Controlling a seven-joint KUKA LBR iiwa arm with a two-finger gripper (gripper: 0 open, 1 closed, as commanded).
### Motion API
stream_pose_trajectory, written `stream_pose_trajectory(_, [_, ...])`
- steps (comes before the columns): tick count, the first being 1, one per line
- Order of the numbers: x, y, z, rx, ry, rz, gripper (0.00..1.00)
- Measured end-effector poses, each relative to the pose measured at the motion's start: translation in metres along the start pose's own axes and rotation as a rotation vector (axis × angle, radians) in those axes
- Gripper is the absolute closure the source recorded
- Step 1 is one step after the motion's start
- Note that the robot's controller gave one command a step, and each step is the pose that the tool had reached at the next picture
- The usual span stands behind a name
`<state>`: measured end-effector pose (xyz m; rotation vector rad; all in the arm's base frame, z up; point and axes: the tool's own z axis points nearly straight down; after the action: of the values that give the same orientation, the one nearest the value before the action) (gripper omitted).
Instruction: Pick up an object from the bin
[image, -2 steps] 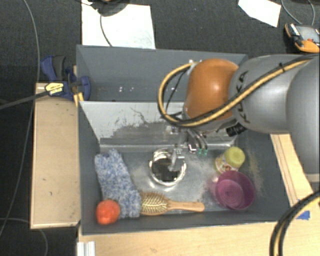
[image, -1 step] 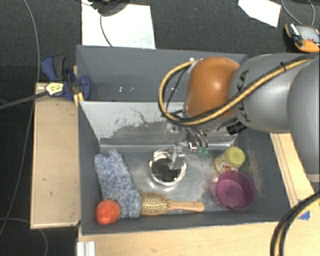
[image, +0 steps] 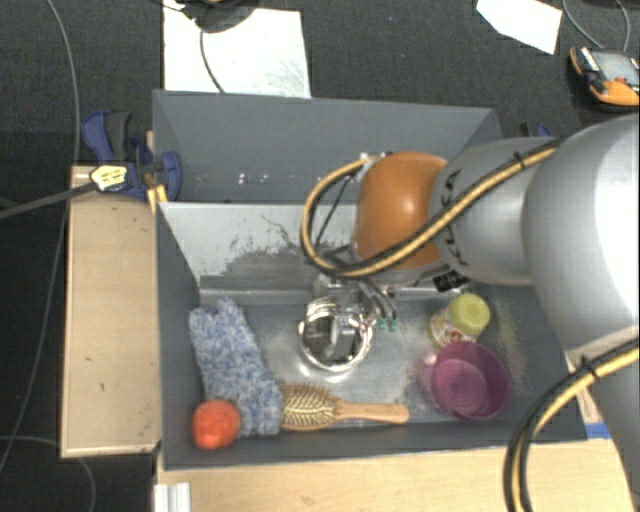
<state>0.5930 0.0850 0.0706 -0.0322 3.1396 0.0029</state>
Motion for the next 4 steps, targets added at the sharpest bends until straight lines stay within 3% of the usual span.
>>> stream_pose_trajectory(1, [0.0024,-0.0087,-0.0002,-0.002,-0.012,0.012,0.00])
stream_pose_trajectory(2, [-0.0005,-0.0010,-0.0010,-0.002,-0.006,0.003,0.00])
stream_pose_trajectory(3, [0.0009,-0.0066,-0.0009,-0.003,-0.013,0.015,0.00])
stream_pose_trajectory(4, [-0.0014,-0.0023,-0.0021,-0.003,-0.012,0.011,1.00])
